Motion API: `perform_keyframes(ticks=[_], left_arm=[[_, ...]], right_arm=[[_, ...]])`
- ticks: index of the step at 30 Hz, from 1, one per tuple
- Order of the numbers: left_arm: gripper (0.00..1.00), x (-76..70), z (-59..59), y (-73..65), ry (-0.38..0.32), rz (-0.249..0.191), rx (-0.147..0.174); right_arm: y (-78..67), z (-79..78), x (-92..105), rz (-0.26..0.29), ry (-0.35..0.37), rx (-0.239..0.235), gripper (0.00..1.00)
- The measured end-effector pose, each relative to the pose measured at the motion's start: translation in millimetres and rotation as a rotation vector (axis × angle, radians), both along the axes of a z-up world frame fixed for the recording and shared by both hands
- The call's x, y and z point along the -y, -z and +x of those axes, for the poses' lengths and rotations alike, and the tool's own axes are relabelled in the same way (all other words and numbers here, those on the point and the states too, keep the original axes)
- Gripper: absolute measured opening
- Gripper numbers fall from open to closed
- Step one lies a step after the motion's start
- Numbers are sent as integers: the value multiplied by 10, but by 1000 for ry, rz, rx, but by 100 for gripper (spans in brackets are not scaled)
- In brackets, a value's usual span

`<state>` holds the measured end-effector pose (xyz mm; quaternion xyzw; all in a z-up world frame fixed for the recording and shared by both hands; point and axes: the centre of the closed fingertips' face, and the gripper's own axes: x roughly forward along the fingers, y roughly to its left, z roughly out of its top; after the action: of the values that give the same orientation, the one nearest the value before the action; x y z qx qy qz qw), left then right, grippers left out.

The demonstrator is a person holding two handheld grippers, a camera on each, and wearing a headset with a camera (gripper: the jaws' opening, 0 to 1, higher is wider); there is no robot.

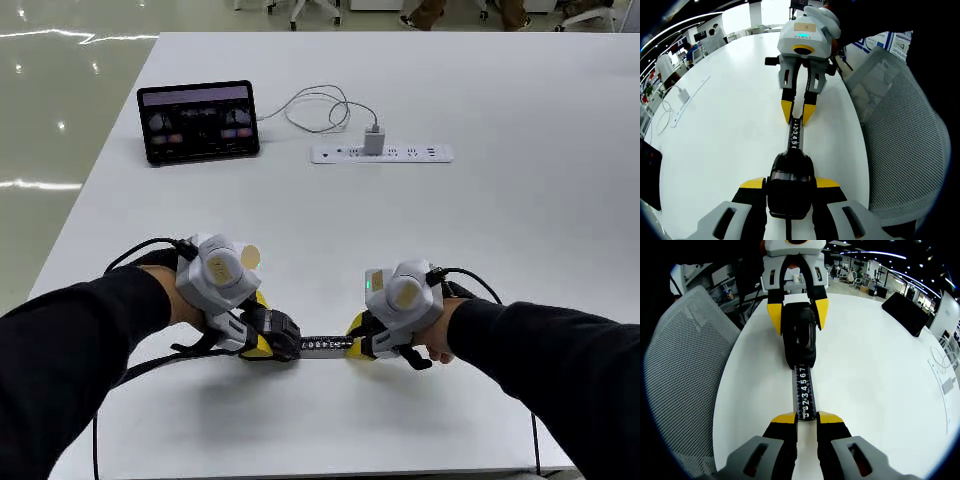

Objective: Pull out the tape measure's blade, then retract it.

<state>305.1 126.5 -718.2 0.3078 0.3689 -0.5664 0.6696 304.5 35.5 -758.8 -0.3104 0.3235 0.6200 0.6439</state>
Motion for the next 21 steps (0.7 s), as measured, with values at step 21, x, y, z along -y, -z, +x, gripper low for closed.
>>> perform_keyframes(ticks=[21], left_arm=[[31, 4, 1, -2, -5, -4, -3]], right_arm=[[7, 3, 136, -12, 22, -9, 9]])
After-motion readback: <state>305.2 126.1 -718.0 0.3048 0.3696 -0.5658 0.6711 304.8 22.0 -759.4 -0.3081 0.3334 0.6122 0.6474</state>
